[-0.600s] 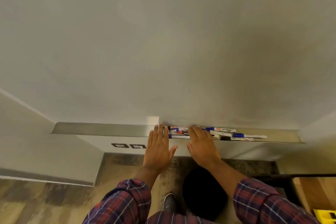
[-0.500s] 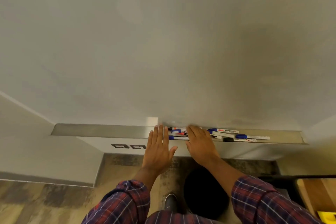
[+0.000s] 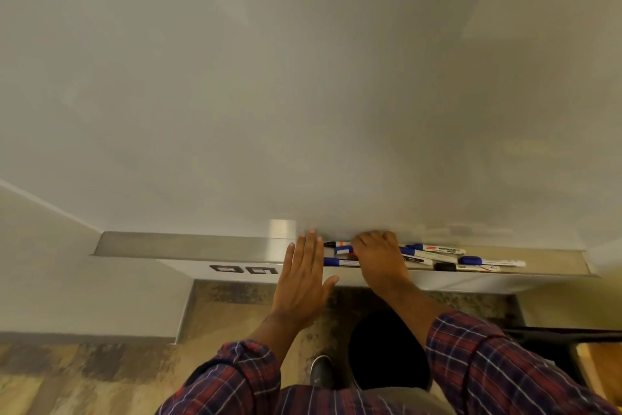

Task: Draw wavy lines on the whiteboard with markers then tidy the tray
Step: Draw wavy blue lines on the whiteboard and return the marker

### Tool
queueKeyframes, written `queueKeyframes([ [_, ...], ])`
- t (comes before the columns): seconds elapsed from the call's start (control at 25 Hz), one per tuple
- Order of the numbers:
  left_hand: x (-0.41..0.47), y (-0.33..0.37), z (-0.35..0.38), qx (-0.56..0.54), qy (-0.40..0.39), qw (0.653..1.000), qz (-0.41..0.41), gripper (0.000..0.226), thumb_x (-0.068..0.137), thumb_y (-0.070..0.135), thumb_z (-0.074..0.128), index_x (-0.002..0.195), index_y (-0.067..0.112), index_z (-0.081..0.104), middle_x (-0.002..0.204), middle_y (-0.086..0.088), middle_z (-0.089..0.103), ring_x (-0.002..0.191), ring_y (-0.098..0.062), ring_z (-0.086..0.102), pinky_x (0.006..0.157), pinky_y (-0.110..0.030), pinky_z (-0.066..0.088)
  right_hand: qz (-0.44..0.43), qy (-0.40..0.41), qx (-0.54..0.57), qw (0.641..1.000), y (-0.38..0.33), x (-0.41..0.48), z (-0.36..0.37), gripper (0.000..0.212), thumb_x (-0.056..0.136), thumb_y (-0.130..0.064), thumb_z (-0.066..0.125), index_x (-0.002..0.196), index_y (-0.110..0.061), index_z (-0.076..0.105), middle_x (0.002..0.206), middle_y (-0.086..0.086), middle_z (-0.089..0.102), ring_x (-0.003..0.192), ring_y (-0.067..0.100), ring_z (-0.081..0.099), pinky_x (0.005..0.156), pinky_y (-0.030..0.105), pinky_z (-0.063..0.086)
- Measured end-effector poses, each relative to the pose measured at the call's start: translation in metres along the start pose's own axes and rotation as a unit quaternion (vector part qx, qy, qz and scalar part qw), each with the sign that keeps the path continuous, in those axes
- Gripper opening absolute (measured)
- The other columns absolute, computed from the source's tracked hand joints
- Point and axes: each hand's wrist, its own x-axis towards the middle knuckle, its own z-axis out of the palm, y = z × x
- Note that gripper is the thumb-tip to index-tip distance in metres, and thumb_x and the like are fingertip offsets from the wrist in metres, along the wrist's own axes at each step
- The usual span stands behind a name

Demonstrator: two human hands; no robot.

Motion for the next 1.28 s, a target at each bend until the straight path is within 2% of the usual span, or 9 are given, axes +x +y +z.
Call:
queueKeyframes([
  [0.4, -0.001, 0.024, -0.011, -0.095, 0.029, 0.993, -0.059, 0.086, 0.103, 0.074, 0.000, 0.168, 0.019, -0.011, 0.175, -0.002, -0.024, 0.162, -0.023, -0.021, 0.132, -0.043, -0.008, 0.014, 0.024, 0.047, 0.999, 0.009, -0.006, -0.012, 0.040, 0.101, -0.037, 0.062, 0.139, -0.030, 0.053, 0.143, -0.002, 0.058, 0.135, 0.023, 0.048, 0.116, 0.044, 0.030],
  [0.52, -0.002, 0.044, -0.025, -0.211, 0.056, 0.969, -0.115, 0.087, 0.098, 0.080, 0.000, 0.165, 0.027, -0.016, 0.173, 0.008, -0.026, 0.161, -0.013, -0.023, 0.131, -0.036, -0.009, 0.036, 0.078, 0.185, 0.979, 0.012, -0.022, -0.019, 0.037, 0.105, -0.037, 0.057, 0.141, -0.027, 0.056, 0.139, -0.002, 0.060, 0.129, 0.020, 0.054, 0.113, 0.038, 0.038],
  [0.64, -0.010, 0.081, -0.059, -0.388, 0.116, 0.896, -0.183, 0.086, 0.099, 0.079, 0.018, 0.167, 0.027, 0.022, 0.175, 0.005, 0.023, 0.162, -0.013, 0.019, 0.132, -0.037, 0.018, 0.047, 0.120, 0.393, 0.911, 0.019, -0.045, -0.034, 0.027, 0.103, -0.029, 0.062, 0.128, -0.021, 0.064, 0.124, -0.003, 0.062, 0.110, 0.013, 0.062, 0.091, 0.024, 0.050],
  [0.76, -0.013, 0.112, -0.101, -0.565, 0.160, 0.781, -0.212, 0.032, 0.113, 0.046, 0.039, 0.126, 0.040, 0.068, 0.118, 0.023, 0.075, 0.114, 0.002, 0.068, 0.108, -0.034, 0.054, 0.051, 0.076, 0.559, 0.824, 0.031, -0.069, -0.064, 0.011, 0.102, -0.024, 0.063, 0.112, -0.026, 0.068, 0.103, -0.007, 0.070, 0.083, 0.011, 0.068, 0.069, 0.027, 0.055],
  [0.84, -0.015, 0.129, -0.126, -0.646, 0.119, 0.719, -0.228, 0.040, 0.116, 0.036, 0.035, 0.113, 0.039, 0.076, 0.106, 0.020, 0.079, 0.105, 0.000, 0.072, 0.104, -0.037, 0.055, 0.068, 0.011, 0.680, 0.730, 0.042, -0.092, -0.088, 0.013, 0.104, -0.022, 0.060, 0.110, -0.025, 0.071, 0.094, -0.002, 0.076, 0.063, 0.018, 0.066, 0.052, 0.032, 0.050],
  [0.96, -0.018, 0.150, -0.146, -0.759, 0.059, 0.624, -0.175, 0.052, 0.115, 0.040, 0.032, 0.128, 0.011, 0.073, 0.129, -0.008, 0.076, 0.126, -0.029, 0.067, 0.115, -0.052, 0.047, 0.075, -0.079, 0.802, 0.587, 0.060, -0.122, -0.114, 0.022, 0.107, -0.022, 0.054, 0.116, -0.015, 0.072, 0.090, 0.015, 0.073, 0.049, 0.018, 0.051, 0.045, 0.027, 0.034],
  [1.04, -0.022, 0.169, -0.156, -0.818, 0.034, 0.559, -0.133, 0.059, 0.114, 0.044, 0.031, 0.137, 0.002, 0.066, 0.140, -0.016, 0.068, 0.136, -0.034, 0.061, 0.122, -0.052, 0.040, 0.054, -0.129, 0.847, 0.513, 0.074, -0.139, -0.124, 0.028, 0.107, -0.022, 0.051, 0.119, -0.004, 0.068, 0.081, 0.016, 0.063, 0.044, 0.015, 0.042, 0.043, 0.024, 0.025],
  [1.16, -0.024, 0.196, -0.167, -0.861, 0.009, 0.503, -0.077, 0.066, 0.112, 0.048, 0.032, 0.146, -0.003, 0.056, 0.151, -0.021, 0.059, 0.145, -0.035, 0.053, 0.125, -0.053, 0.032, 0.018, -0.179, 0.873, 0.453, 0.092, -0.159, -0.133, 0.033, 0.108, -0.024, 0.048, 0.117, 0.000, 0.069, 0.075, 0.011, 0.055, 0.042, 0.012, 0.036, 0.042, 0.025, 0.019],
  [1.28, -0.027, 0.228, -0.180, -0.860, 0.027, 0.508, -0.041, 0.062, 0.113, 0.043, 0.032, 0.139, -0.006, 0.059, 0.149, -0.024, 0.059, 0.143, -0.037, 0.055, 0.123, -0.053, 0.034, -0.004, -0.189, 0.867, 0.460, 0.108, -0.181, -0.142, 0.035, 0.108, -0.032, 0.049, 0.113, -0.004, 0.069, 0.071, 0.008, 0.049, 0.045, 0.012, 0.033, 0.046, 0.029, 0.013],
])
